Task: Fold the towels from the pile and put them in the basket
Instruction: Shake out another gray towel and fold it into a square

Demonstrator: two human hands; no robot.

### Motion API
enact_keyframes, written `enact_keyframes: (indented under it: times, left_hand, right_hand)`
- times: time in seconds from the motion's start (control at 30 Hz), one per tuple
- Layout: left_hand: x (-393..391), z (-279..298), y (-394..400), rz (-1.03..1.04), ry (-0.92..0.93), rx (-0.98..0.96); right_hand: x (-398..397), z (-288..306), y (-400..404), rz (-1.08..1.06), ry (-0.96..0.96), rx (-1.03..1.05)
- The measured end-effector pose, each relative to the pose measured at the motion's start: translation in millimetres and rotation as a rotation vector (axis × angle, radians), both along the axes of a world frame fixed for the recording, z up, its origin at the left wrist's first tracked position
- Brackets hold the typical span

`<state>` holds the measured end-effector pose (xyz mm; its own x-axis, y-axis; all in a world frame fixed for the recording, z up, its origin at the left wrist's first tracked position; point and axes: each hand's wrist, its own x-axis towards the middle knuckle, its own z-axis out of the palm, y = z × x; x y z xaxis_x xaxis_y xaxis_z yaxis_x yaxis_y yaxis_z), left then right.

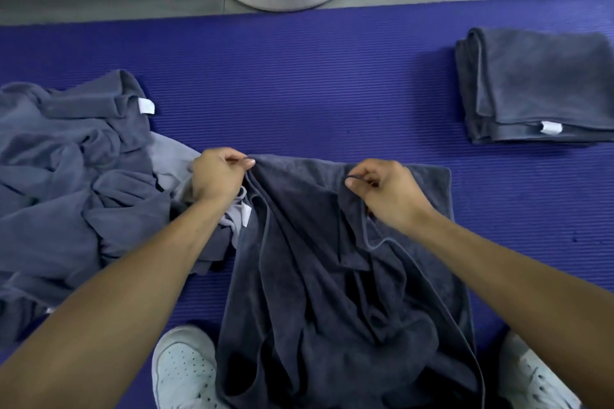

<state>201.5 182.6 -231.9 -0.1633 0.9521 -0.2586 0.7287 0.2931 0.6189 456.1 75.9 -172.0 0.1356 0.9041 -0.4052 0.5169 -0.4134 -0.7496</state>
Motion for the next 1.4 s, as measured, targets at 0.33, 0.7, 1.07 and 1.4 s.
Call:
enact_keyframes:
  times: [0.33,0.7,1.07,1.4]
  left_hand:
    - [4,-3,-2,-0.018,0.126,-0.009]
    - [101,39,-49,-0.29,-0.056,-0.024]
    - [181,22,-80,-0.126,-0.582,-0.453]
    - [179,13,-85,-0.033,-0.654,-0.422]
  right_hand:
    - [-18,-30,5,-0.005,0.061,0.04]
    - [57,-27,-31,-0.266,0.184,-0.004]
    - [139,-52,-28,-0.355,-0.051,-0.012]
    - [130,-64,-19,-0.471,-0.225,0.003]
